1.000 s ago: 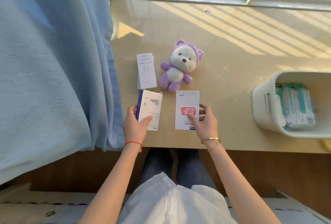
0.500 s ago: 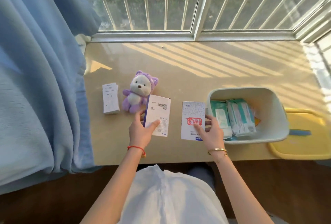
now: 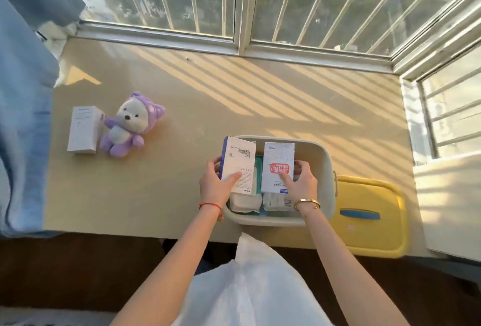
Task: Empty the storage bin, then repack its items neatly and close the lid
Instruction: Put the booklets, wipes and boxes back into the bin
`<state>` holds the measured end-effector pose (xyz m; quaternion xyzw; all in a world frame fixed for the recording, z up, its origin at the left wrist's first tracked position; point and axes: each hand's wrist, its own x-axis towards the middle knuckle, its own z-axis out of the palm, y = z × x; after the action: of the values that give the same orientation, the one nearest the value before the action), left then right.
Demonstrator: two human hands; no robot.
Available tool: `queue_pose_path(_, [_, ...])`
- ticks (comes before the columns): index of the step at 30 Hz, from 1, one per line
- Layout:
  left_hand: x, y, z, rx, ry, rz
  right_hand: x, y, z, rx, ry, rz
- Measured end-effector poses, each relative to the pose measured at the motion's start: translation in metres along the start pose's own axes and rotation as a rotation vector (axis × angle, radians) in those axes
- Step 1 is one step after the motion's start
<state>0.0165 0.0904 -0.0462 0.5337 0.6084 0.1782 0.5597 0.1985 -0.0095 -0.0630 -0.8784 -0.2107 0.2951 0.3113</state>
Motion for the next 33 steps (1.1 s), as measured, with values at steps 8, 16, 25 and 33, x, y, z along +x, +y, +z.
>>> queue_pose_path(8, [0.036, -0.028, 0.071, 0.057, 0.110, -0.122, 0.057, 0.031, 0.033, -0.069, -0.135, 0.049])
queue_pose_path(16, [0.059, -0.059, 0.101, 0.186, 0.145, -0.166, 0.075, 0.060, 0.056, -0.278, -0.165, 0.017])
queue_pose_path(25, [0.045, -0.056, 0.093, 0.543, 0.090, 0.002, 0.064, 0.064, 0.034, -0.487, -0.079, -0.214])
queue_pose_path(33, [-0.004, -0.024, 0.027, 0.698, 0.140, 0.351, 0.015, 0.025, -0.001, -0.482, -0.057, -0.553])
